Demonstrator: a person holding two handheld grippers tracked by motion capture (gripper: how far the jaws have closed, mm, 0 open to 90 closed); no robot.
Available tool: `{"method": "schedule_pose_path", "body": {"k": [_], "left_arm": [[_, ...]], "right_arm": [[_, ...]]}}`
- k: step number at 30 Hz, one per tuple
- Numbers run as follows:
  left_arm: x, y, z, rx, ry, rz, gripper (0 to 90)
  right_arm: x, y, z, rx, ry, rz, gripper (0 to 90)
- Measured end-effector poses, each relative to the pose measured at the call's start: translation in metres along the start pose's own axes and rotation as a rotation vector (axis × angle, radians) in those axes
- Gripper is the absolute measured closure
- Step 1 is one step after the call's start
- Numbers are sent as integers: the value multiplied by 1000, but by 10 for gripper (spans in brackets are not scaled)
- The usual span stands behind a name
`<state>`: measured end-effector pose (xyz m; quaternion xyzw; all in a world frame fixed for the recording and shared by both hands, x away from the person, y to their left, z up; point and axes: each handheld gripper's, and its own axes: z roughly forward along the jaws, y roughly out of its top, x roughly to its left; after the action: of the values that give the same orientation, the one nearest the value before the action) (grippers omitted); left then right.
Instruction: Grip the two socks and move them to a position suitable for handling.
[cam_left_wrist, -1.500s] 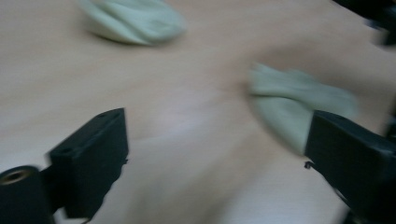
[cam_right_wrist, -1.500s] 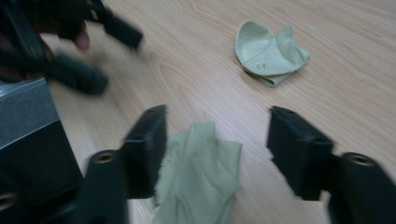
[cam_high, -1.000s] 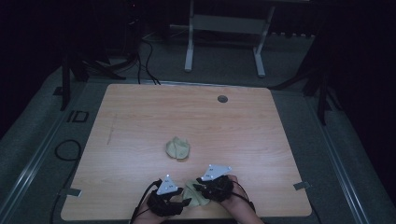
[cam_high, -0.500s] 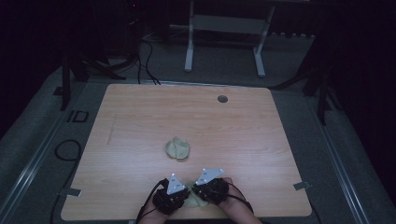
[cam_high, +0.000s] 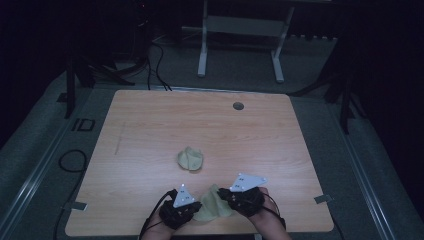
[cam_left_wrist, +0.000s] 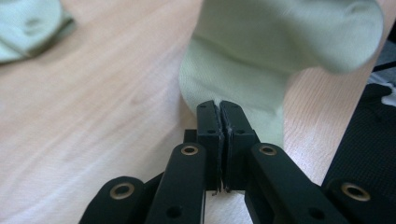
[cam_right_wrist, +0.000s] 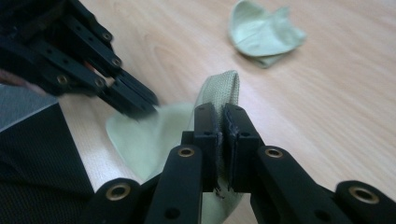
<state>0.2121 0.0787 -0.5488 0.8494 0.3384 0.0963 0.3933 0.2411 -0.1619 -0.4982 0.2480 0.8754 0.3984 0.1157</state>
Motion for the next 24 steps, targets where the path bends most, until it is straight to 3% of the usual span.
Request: {"method": "schedule_pose_path", "body": {"k": [7, 13, 17, 18, 20, 24], "left_arm": [[25, 9, -12, 31, -23, 63, 874], [34, 21, -3, 48, -42, 103, 873], [35, 23, 3, 66, -64, 103, 873], [35, 21, 12, 88, -73, 107, 873], [36, 19, 17, 93, -71, 101, 872], [35, 15, 22, 99, -79, 94, 869]], "right_arm": [[-18, -15, -21, -9, -35, 84, 847], [-25, -35, -19, 9, -58, 146, 845], [-31, -46, -16, 23, -61, 184, 845], [-31, -46, -16, 23, -61, 184, 844], [-38, -59, -8, 56, -62, 220, 844], [-40, -68, -1, 89, -80, 203, 803]]}}
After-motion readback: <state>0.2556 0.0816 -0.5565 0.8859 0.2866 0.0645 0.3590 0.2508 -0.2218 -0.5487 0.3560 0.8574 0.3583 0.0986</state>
